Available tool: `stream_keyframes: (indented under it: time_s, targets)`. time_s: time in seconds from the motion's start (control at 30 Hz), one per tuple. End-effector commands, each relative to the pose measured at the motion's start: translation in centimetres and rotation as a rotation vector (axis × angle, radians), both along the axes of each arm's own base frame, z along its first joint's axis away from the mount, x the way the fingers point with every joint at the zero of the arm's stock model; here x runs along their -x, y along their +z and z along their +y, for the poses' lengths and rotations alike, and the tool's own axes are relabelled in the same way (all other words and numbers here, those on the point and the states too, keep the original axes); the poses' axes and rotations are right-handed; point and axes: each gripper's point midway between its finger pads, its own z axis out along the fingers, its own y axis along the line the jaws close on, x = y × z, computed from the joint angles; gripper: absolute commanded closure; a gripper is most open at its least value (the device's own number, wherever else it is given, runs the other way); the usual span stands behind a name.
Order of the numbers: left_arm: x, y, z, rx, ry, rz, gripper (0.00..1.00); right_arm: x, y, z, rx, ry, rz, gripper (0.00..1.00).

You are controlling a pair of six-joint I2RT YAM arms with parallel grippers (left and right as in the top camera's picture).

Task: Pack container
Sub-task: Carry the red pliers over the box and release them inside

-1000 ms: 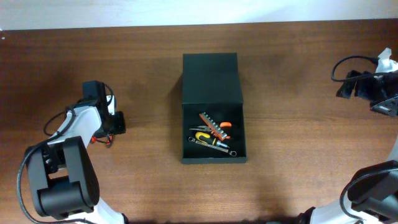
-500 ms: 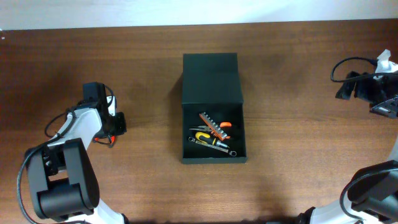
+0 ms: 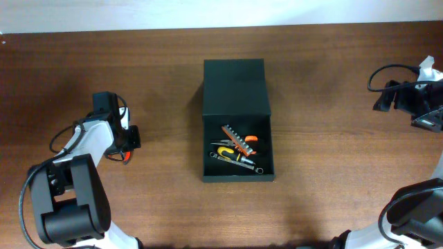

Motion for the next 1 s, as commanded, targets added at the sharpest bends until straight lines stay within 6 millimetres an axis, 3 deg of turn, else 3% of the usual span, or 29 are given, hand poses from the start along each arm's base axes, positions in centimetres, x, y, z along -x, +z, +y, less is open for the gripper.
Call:
stream_keyframes:
  time_s: [0.0, 0.17, 0.27, 0.5, 0.63, 0.77, 0.87, 0.97]
  targets:
    - [5.0, -4.2, 0.5, -0.031, 0.008, 0.194, 0.98, 0.1, -0.2, 0.1, -0.016, -0.009, 0.004, 0.01]
    - [4.5, -3.5, 0.1, -0.008, -0.001, 0.201, 0.98, 0.0, -0.2, 0.1, -0.015, -0.009, 0.002, 0.01]
    - [3.6, -1.5, -0.6, 0.017, -0.026, 0.22, 0.98, 0.0, -0.2, 0.1, -0.015, -0.009, 0.001, 0.01]
    - [-2.3, 7.9, -5.4, 0.062, -0.251, 0.109, 0.99, 0.0, -0.2, 0.1, -0.016, -0.009, 0.002, 0.01]
    - [-4.9, 13.7, -9.8, 0.035, -0.425, 0.01, 0.98, 0.1, -0.2, 0.1, -0.017, -0.009, 0.004, 0.01]
    - [-5.9, 18.1, -15.7, 0.032, -0.637, -0.082, 0.98, 0.1, -0.2, 0.1, -0.017, -0.009, 0.004, 0.01]
    - [-5.3, 20.0, -20.5, 0.013, -0.84, -0.131, 0.98, 0.1, -0.2, 0.1, -0.017, -0.01, 0.004, 0.01]
    - [-3.5, 20.4, -25.3, -0.014, -1.092, -0.146, 0.98, 0.1, -0.2, 0.2, -0.018, -0.009, 0.006, 0.01]
